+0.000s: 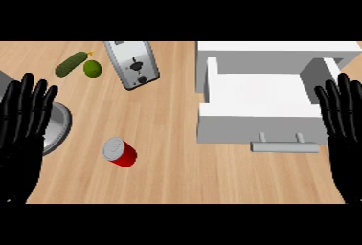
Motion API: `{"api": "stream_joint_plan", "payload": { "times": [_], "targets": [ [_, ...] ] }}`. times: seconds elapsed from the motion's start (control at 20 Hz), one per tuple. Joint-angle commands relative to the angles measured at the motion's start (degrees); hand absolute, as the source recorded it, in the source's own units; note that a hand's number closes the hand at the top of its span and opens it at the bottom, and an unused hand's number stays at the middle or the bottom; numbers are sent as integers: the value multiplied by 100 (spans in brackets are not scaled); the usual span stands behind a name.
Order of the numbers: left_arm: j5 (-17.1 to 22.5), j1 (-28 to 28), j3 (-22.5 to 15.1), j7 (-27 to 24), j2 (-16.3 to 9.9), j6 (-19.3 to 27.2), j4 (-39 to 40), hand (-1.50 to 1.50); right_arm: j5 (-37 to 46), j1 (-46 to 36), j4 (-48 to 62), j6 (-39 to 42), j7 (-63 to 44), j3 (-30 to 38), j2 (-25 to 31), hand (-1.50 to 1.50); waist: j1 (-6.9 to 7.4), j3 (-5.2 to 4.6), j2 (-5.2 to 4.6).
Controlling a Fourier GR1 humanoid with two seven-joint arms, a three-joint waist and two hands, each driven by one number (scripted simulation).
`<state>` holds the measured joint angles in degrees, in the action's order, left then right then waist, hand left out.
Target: Pick up the can, place it into the drawer and close the drawer
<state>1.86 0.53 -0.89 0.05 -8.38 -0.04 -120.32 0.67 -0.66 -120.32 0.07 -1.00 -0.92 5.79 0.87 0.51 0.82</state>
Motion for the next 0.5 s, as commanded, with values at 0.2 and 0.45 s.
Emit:
{"api": "stream_joint_plan", "payload": {
  "times": [0.2,0.45],
  "targets": [
    [1858,142,-1017,-355,-440,-2168,-235,-150,75,-95,46,-58,152,15,-47,-150,-240,-72,-88],
    [2192,-665,-995,453,-1501,-3081,258,-150,125,234,586,-409,-872,184,-187,-150,-61,-58,-103]
  ]
}}
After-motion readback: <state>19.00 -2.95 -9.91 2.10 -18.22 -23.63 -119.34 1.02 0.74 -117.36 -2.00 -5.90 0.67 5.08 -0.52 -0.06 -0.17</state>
